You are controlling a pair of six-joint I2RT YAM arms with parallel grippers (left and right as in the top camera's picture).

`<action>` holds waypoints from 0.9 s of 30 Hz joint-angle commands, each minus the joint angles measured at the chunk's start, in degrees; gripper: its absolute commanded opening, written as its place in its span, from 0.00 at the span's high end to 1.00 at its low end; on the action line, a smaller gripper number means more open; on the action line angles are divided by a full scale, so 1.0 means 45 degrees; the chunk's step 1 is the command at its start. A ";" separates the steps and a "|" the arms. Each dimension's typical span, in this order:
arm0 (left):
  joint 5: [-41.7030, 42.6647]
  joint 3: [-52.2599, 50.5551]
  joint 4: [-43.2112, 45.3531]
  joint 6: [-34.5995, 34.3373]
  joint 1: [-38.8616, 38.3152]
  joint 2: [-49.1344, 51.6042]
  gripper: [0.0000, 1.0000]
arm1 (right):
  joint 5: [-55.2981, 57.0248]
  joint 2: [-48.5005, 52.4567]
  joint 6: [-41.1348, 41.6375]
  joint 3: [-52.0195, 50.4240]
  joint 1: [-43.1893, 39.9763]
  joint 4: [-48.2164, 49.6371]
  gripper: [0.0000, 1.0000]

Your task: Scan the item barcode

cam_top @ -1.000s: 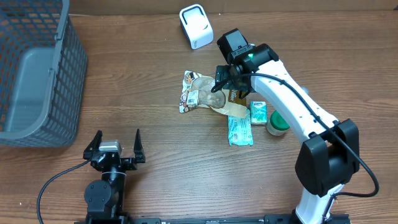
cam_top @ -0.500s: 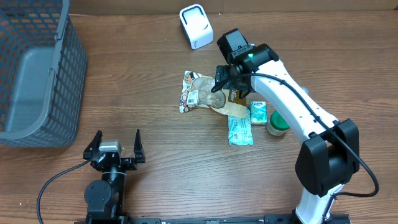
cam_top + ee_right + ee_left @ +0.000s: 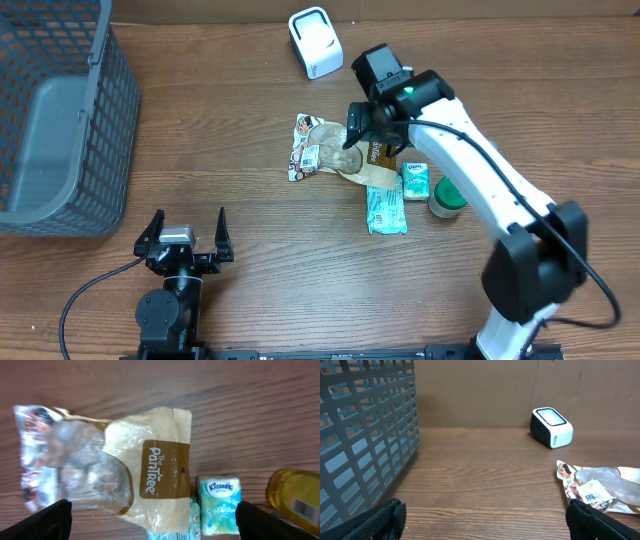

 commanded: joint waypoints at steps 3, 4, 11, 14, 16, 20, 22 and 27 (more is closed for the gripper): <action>0.0092 -0.0034 -0.0005 0.0199 0.0087 -0.0160 0.00 | 0.0729 -0.3104 0.0010 0.0053 0.0010 0.1093 0.00; 0.0092 -0.0034 -0.0005 0.0199 0.0087 -0.0160 0.00 | 0.0714 -0.3580 -0.0117 0.0053 -0.0024 0.1195 0.00; 0.0092 -0.0034 -0.0005 0.0199 0.0087 -0.0160 0.00 | 0.0758 -0.6839 -0.0393 -0.0146 -0.0379 0.0257 0.00; 0.0092 -0.0034 0.0000 0.0199 0.0087 -0.0160 0.00 | 0.0758 -0.8310 -0.0393 -0.0743 -0.0374 0.0345 0.00; 0.0092 -0.0034 0.0000 0.0199 0.0087 -0.0160 0.00 | 0.0763 -0.9539 -0.0393 -0.1540 -0.0374 0.0330 0.00; 0.0092 -0.0034 -0.0005 0.0199 0.0087 -0.0160 0.00 | 0.0753 -1.1715 -0.0389 -0.3240 -0.0374 0.0602 0.00; 0.0092 -0.0034 0.0000 0.0199 0.0087 -0.0160 0.00 | 0.0680 -1.2944 -0.0384 -0.4163 -0.0374 0.0661 0.00; 0.0092 -0.0034 0.0000 0.0199 0.0087 -0.0160 0.00 | 0.0559 -1.6019 -0.0384 -0.6008 -0.0374 0.0758 0.00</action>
